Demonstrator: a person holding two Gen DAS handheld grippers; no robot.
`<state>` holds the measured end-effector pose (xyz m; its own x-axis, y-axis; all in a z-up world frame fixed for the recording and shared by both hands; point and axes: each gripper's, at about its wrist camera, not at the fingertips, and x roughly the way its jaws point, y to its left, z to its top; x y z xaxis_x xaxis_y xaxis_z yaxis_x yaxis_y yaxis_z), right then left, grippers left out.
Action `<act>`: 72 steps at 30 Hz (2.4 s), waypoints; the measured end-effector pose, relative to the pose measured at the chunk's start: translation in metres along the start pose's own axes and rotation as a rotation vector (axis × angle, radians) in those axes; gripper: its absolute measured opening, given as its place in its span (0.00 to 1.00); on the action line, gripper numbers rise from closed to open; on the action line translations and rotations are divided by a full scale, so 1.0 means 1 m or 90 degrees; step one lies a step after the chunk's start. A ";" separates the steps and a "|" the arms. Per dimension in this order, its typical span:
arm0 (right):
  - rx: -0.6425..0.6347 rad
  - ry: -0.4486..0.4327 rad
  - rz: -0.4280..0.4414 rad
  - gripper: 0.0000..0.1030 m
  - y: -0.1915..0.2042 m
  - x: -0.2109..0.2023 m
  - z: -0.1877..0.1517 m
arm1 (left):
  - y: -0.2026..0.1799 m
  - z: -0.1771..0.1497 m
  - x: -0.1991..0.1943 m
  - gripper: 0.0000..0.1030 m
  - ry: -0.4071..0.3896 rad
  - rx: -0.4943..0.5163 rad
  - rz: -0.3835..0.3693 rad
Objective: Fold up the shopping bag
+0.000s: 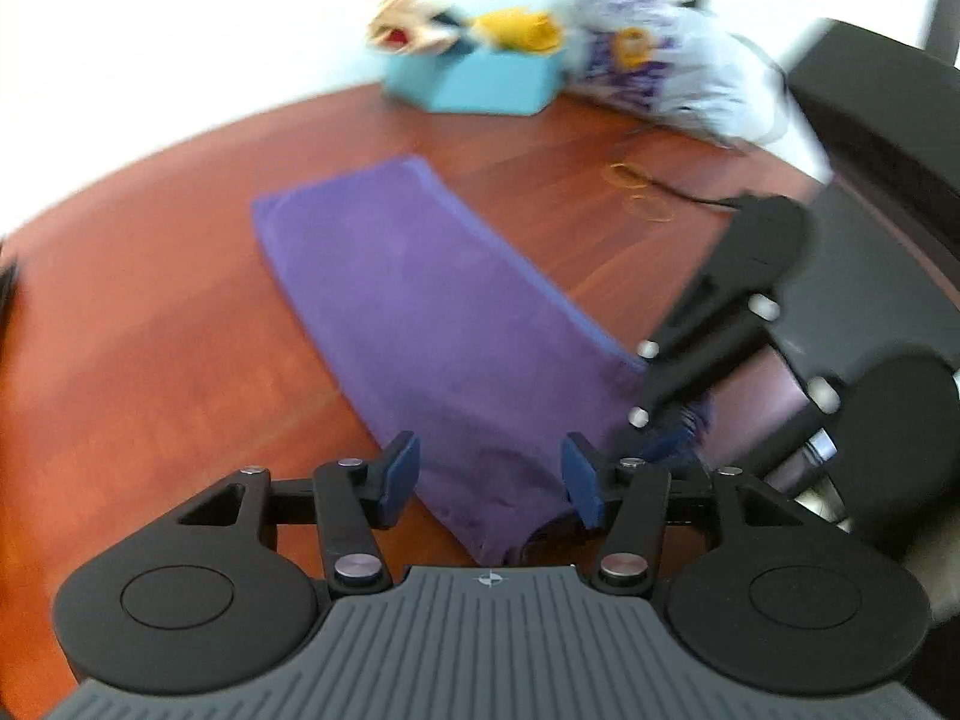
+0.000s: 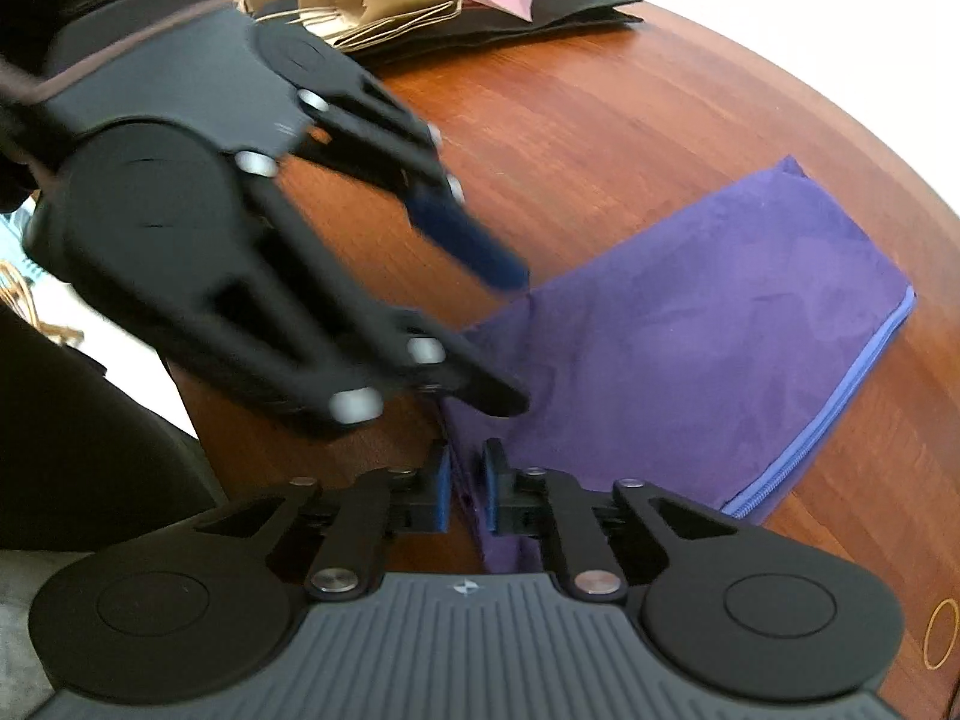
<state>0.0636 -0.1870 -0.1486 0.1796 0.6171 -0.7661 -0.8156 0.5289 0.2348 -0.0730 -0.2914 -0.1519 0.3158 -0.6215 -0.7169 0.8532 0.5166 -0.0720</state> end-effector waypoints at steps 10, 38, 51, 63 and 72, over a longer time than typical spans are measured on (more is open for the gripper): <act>0.017 0.012 0.039 0.07 -0.005 -0.018 0.010 | -0.015 -0.017 -0.010 0.54 0.015 0.230 -0.045; -0.048 -0.038 -0.006 0.44 -0.018 -0.074 -0.029 | -0.005 -0.016 -0.010 0.15 -0.035 0.246 -0.033; -0.179 -0.080 -0.081 0.55 -0.005 -0.061 -0.059 | 0.018 -0.002 -0.004 0.15 -0.015 0.079 -0.064; -0.319 -0.118 -0.121 0.32 0.010 -0.052 -0.084 | 0.031 -0.002 0.002 0.15 0.017 -0.005 -0.088; -0.066 -0.073 0.043 0.14 -0.037 -0.066 -0.066 | 0.046 0.000 0.018 0.14 0.111 -0.092 -0.152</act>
<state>0.0455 -0.2860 -0.1462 0.1793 0.7145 -0.6763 -0.8789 0.4252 0.2162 -0.0281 -0.2787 -0.1677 0.0282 -0.6312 -0.7751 0.8227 0.4550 -0.3407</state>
